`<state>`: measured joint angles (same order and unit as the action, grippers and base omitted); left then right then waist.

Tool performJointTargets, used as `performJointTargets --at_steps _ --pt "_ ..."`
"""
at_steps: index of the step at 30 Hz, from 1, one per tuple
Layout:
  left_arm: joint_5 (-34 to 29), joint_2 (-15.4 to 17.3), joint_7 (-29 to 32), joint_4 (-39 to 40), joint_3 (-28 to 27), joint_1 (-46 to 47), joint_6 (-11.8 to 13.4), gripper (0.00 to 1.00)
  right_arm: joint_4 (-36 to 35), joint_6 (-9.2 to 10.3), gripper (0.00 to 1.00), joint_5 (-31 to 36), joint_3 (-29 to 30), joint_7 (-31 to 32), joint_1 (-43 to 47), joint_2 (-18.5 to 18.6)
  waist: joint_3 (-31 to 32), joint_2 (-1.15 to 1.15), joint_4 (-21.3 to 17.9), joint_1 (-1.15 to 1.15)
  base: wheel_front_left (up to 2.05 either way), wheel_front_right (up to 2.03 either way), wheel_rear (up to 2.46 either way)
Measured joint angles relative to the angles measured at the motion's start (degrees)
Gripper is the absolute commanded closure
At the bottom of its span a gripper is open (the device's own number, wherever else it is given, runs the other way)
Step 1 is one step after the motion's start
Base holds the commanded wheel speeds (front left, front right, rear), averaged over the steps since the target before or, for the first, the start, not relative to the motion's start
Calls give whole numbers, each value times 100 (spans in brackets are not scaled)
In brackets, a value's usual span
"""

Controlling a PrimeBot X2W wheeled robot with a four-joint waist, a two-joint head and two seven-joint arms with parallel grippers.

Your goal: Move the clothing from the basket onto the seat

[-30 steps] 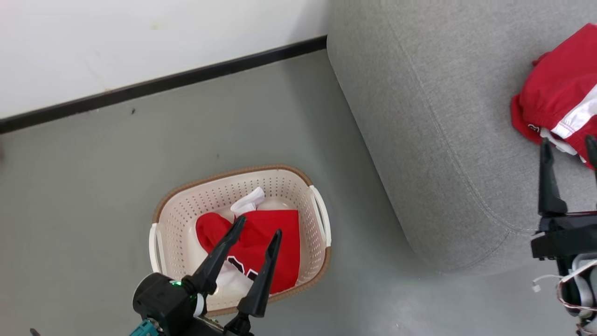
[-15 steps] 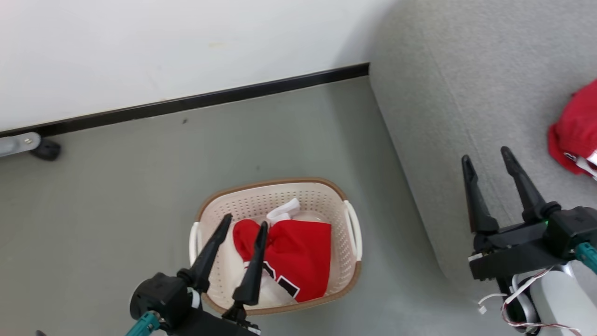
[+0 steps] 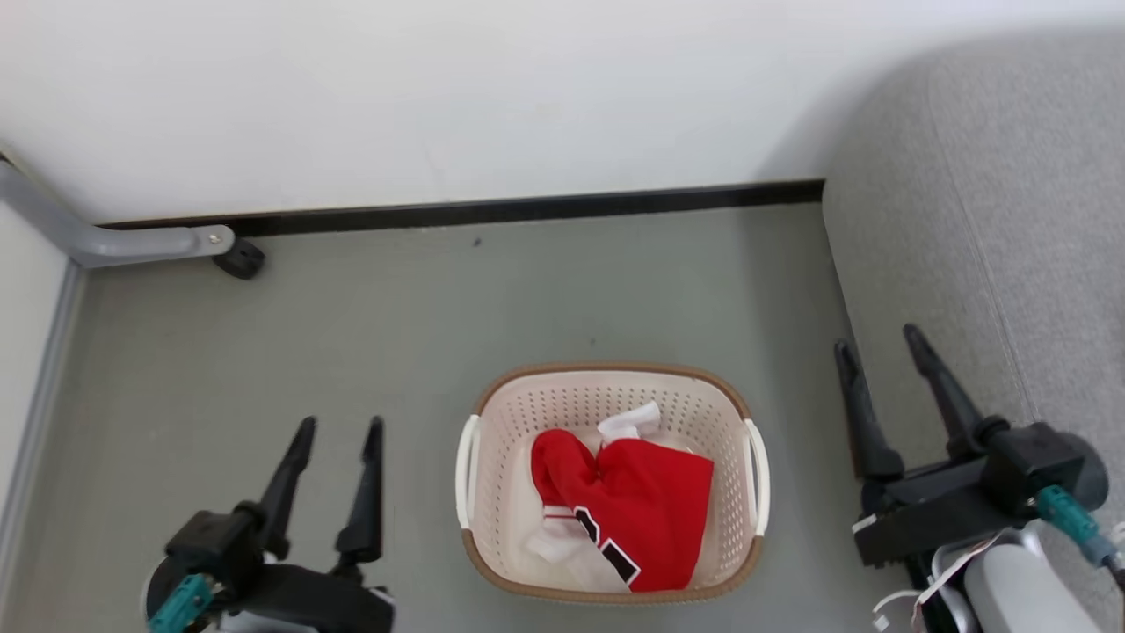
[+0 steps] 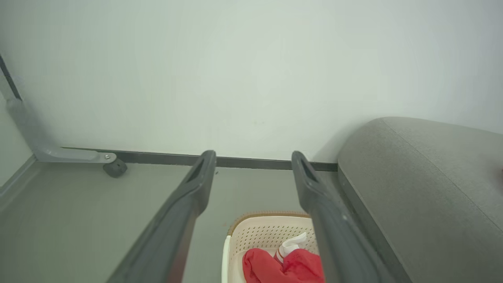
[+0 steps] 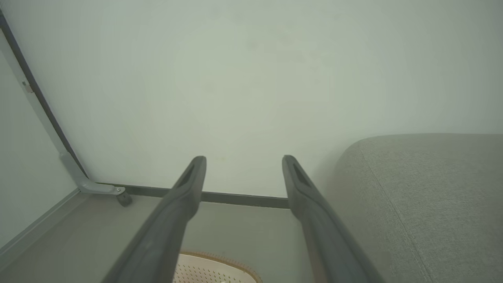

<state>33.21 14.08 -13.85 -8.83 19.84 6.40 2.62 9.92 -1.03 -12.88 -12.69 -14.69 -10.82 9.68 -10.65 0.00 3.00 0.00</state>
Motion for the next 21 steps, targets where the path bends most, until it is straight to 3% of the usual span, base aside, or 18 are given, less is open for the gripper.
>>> performJointTargets --at_steps 10,21 --pt "160 155 -41 -253 -438 -515 48 0 234 -57 0 82 -175 0 379 -193 578 0 217 -1 0 0 0" --pt "160 183 -43 -166 -734 -863 48 0 272 -57 0 81 -137 0 581 -282 882 1 63 0 0 0 0"
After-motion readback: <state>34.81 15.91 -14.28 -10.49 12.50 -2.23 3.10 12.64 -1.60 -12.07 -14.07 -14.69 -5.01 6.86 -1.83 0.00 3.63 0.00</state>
